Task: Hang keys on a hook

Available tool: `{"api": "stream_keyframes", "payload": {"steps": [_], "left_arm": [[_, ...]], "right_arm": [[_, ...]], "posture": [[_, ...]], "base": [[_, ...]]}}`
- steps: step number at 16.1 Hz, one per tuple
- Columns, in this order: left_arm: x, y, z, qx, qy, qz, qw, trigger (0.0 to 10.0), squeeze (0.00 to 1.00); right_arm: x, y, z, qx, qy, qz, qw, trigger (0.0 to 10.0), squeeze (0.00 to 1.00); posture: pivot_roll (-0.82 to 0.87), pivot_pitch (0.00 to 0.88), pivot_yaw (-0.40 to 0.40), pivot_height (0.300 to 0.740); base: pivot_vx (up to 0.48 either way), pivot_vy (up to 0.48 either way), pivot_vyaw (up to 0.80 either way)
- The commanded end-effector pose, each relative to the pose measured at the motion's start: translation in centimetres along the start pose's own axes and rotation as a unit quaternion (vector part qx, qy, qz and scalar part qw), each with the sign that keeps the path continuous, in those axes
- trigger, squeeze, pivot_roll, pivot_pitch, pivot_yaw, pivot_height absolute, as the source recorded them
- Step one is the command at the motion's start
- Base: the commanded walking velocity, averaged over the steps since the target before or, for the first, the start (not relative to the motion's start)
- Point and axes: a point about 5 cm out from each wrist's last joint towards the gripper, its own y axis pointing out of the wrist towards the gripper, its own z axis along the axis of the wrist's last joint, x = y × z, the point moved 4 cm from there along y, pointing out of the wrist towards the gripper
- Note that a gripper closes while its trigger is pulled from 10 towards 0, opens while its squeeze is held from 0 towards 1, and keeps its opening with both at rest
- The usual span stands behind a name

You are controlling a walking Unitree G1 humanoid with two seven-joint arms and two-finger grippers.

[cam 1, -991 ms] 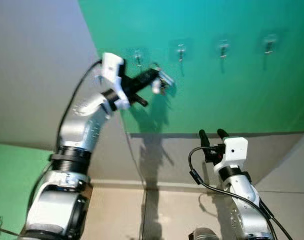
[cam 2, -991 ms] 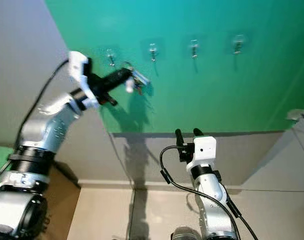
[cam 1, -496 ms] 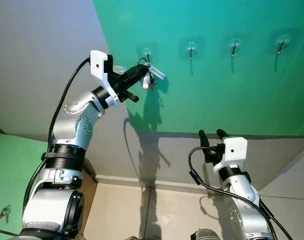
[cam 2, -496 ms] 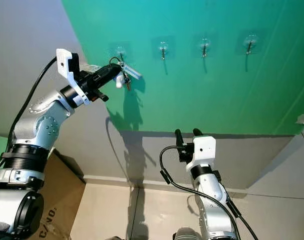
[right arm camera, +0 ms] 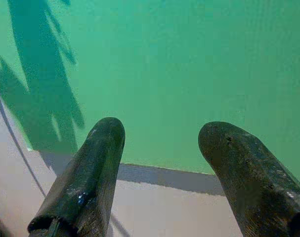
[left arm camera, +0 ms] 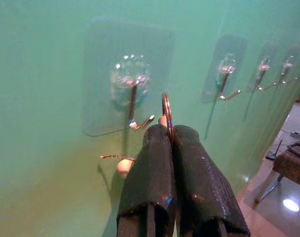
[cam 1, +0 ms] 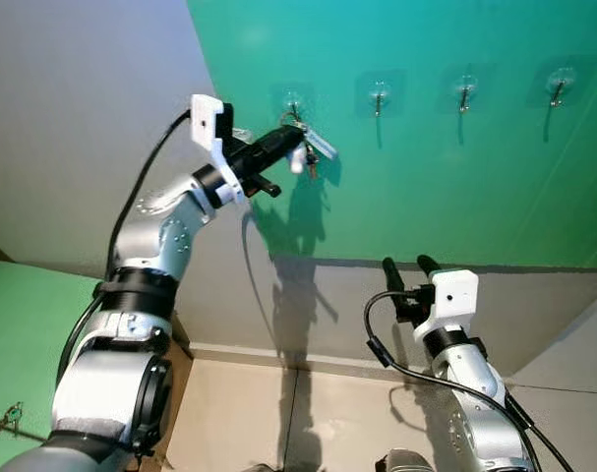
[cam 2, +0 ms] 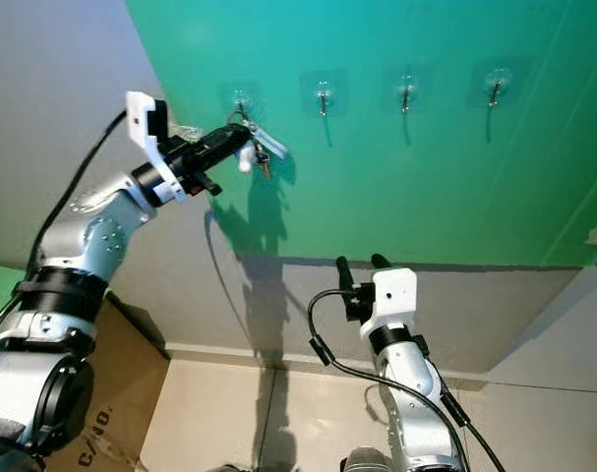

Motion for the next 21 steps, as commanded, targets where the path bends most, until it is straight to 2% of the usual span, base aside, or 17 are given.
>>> {"api": "stream_keyframes", "payload": {"steps": [1, 2, 4, 5, 9, 11, 13, 14, 19, 20, 21], "left_arm": [[-0.1, 0.2, 0.9, 0.005, 0.016, -0.002, 1.0, 0.0, 0.0], [-0.1, 0.2, 0.9, 0.005, 0.015, -0.003, 1.0, 0.0, 0.0], [-0.9, 0.1, 0.8, 0.013, -0.015, 0.011, 1.0, 0.0, 0.0], [-1.8, 0.0, 1.0, 0.026, -0.038, 0.033, 0.998, 0.0, 0.0], [-3.1, -0.7, 1.4, 0.05, -0.076, 0.066, 0.994, 0.0, 0.0], [-4.0, -1.0, 0.9, 0.062, -0.137, 0.084, 0.985, 0.0, 0.0], [-4.4, -1.3, -0.3, 0.051, -0.187, 0.102, 0.976, 0.0, 0.0], [-4.6, -1.4, -0.6, 0.051, -0.198, 0.109, 0.973, 0.0, 0.0], [-4.1, -0.9, -1.9, 0.029, -0.215, 0.103, 0.971, 0.0, 0.0], [-3.7, -0.7, -1.8, 0.024, -0.191, 0.092, 0.977, 0.0, 0.0], [-3.5, -0.5, -1.7, 0.024, -0.187, 0.087, 0.978, 0.0, 0.0]], "right_arm": [[-0.4, 0.0, 0.3, 0.005, 0.006, 0.005, 1.0, 10.0, 0.0], [-0.4, -0.1, 0.3, 0.004, 0.006, 0.005, 1.0, 10.0, 0.0], [-0.3, -0.3, 0.1, 0.002, 0.008, 0.003, 1.0, 10.0, 0.0], [-0.4, -0.3, 0.1, 0.0, 0.01, 0.004, 1.0, 10.0, 0.0], [-0.4, -0.3, 0.0, -0.003, 0.012, 0.008, 1.0, 10.0, 0.0], [-0.5, -0.4, 0.0, -0.007, 0.013, 0.013, 1.0, 10.0, 0.0], [-0.6, -0.3, 0.0, -0.007, 0.014, 0.015, 1.0, 10.0, 0.0], [-0.6, -0.3, 0.0, -0.008, 0.015, 0.016, 1.0, 10.0, 0.0], [-0.7, -0.6, -0.1, -0.012, 0.014, 0.019, 1.0, 10.0, 0.0], [-0.6, -0.7, -0.1, -0.012, 0.013, 0.018, 1.0, 10.0, 0.0], [-0.6, -0.7, 0.0, -0.011, 0.013, 0.017, 1.0, 10.0, 0.0]], "posture": [[-0.27, 0.02, 0.169, 0.74], [-0.27, 0.02, 0.169, 0.74], [-0.28, 0.023, 0.177, 0.74], [-0.28, 0.025, 0.176, 0.74], [-0.28, 0.026, 0.171, 0.74], [-0.27, 0.028, 0.166, 0.74], [-0.27, 0.028, 0.165, 0.74], [-0.28, 0.031, 0.165, 0.74], [-0.28, 0.038, 0.162, 0.74], [-0.29, 0.04, 0.163, 0.74], [-0.29, 0.04, 0.163, 0.74]], "base": [[0.0, 0.0, 0.0], [0.0, 0.0, 0.0], [0.0, 0.0, 0.0], [0.0, 0.0, 0.0], [0.0, 0.0, 0.0], [0.0, 0.0, 0.0], [0.0, 0.0, 0.0], [0.0, 0.0, 0.0], [0.0, 0.0, 0.0], [0.0, 0.0, 0.0], [0.0, 0.0, 0.0]]}}
